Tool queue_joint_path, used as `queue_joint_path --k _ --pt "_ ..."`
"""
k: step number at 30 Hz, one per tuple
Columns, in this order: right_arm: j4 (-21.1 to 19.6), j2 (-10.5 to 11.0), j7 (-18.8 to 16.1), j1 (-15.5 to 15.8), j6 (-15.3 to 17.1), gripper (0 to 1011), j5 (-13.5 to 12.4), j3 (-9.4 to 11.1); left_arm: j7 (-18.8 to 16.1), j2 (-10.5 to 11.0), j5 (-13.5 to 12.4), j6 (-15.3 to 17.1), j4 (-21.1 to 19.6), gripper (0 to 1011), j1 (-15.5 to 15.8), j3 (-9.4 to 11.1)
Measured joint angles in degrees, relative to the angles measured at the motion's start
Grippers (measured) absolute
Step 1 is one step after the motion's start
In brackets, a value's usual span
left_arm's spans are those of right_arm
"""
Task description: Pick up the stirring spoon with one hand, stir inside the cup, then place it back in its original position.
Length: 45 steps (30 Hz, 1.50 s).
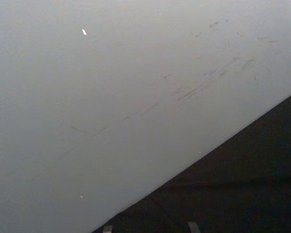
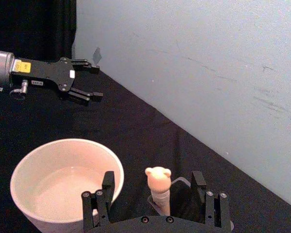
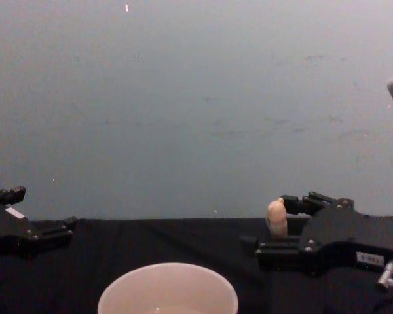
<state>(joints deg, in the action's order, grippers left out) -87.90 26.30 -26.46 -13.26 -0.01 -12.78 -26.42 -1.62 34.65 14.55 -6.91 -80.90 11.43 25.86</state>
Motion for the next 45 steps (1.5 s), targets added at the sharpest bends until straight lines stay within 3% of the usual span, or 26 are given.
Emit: queue_joint_path --k 4,12,31,45 --pt "0.0 0.0 0.0 0.0 0.0 1002 -0.1 0.0 0.0 0.0 0.0 0.0 0.0 1001 0.0 0.0" --pt "-0.1 0.1 0.0 0.1 0.0 860 -0.2 0.0 0.0 0.0 0.0 0.0 0.0 1001 0.0 0.0" --pt "-0.1 0.1 0.0 0.1 0.1 237 -0.3 0.0 0.0 0.0 0.0 0.0 0.0 1001 0.0 0.0" --pt "-0.1 0.1 0.0 0.1 0.1 205 -0.4 0.0 0.0 0.0 0.0 0.0 0.0 1001 0.0 0.0"
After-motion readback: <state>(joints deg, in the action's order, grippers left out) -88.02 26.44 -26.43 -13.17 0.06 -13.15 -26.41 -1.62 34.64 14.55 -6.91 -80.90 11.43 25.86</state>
